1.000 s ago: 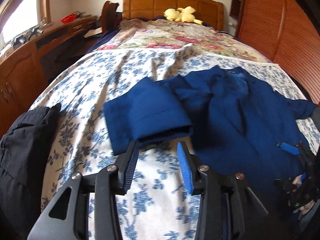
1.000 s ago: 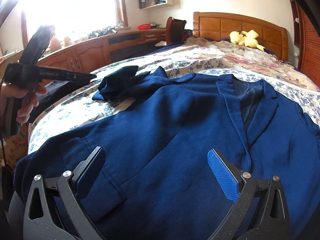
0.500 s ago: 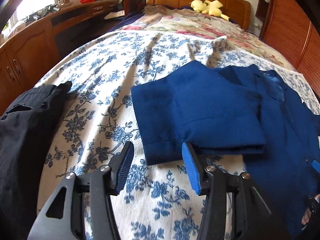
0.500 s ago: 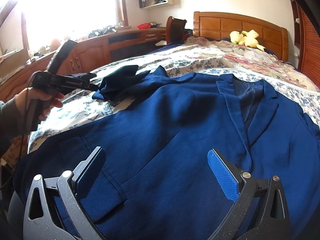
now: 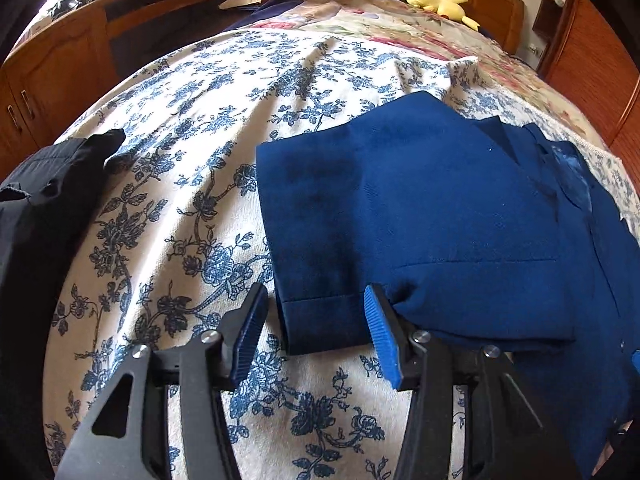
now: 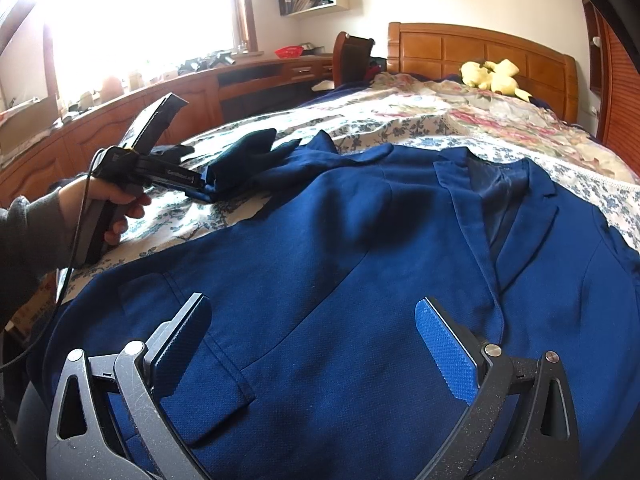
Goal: Fold large clothes
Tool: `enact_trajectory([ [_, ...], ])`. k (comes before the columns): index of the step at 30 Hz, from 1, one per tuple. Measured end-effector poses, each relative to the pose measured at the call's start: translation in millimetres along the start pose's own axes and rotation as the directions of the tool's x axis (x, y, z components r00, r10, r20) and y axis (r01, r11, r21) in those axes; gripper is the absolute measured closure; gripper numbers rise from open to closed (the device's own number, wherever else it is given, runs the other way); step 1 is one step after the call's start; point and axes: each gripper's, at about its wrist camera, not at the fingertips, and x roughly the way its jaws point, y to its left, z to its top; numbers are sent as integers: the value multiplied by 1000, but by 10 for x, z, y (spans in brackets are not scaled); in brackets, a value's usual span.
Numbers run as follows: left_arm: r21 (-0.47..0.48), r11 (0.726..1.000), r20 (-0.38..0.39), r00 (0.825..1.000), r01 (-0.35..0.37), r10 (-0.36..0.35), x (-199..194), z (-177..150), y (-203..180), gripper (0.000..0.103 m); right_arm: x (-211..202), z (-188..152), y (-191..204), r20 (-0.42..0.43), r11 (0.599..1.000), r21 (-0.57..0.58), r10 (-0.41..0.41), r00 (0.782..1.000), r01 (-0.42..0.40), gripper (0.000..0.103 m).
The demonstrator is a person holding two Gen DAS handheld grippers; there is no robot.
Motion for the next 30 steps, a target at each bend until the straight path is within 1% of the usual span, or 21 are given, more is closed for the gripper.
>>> enact_trajectory([
  [2, 25, 1000, -7, 1000, -16, 16, 7, 7, -42, 55, 3, 3, 7, 0, 1000, 0, 0, 1000, 0, 0],
  [4, 71, 997, -19, 1000, -6, 8, -4, 16, -100, 75, 5, 3, 15, 0, 1000, -5, -1, 1000, 1, 0],
  [6, 76, 997, -18, 1000, -16, 17, -44, 41, -114, 90, 6, 3, 29, -1, 1000, -17, -9, 1000, 9, 0],
  [7, 75, 997, -12, 1000, -19, 20, -95, 59, -128, 93, 6, 5, 35, 0, 1000, -19, -13, 1000, 13, 0],
  [9, 90, 995, 34, 998, -48, 45, -278, 111, -202, 95, -15, 3, 27, 6, 999, -14, -31, 1000, 31, 0],
  [10, 92, 995, 54, 998, -48, 43, -382, 130, -241, 95, -34, 0, 23, 7, 999, -10, -36, 999, 36, 0],
  [12, 101, 995, 97, 995, -23, 13, -663, 171, -372, 95, -87, 1, -11, -3, 999, -2, -52, 999, 52, 0],
  [16, 170, 986, 189, 981, 2, -35, -1160, 181, -720, 97, -273, -8, -62, 0, 997, 14, -80, 997, 80, 0],
  [18, 195, 980, 230, 971, 26, -72, -1395, 183, -911, 97, -401, -27, -104, 3, 995, 10, -97, 995, 97, 0],
  [21, 240, 970, 278, 955, 35, -103, -1713, 158, -1222, 97, -561, -60, -191, -9, 992, 13, -126, 992, 126, 0],
  [22, 268, 962, 296, 945, 61, -142, -1848, 121, -1374, 97, -610, -68, -225, -14, 991, 20, -130, 991, 130, 0],
  [27, 352, 926, 317, 913, 137, -256, -2199, 18, -1884, 97, -927, -138, -446, -8, 984, 61, -169, 986, 169, 0],
  [29, 392, 904, 316, 898, 170, -305, -2354, -60, -2073, 97, -1033, -180, -514, -9, 980, 76, -186, 983, 186, 0],
  [30, 407, 895, 311, 894, 181, -322, -2413, -90, -2142, 97, -1089, -204, -560, -10, 977, 87, -192, 981, 192, 0],
])
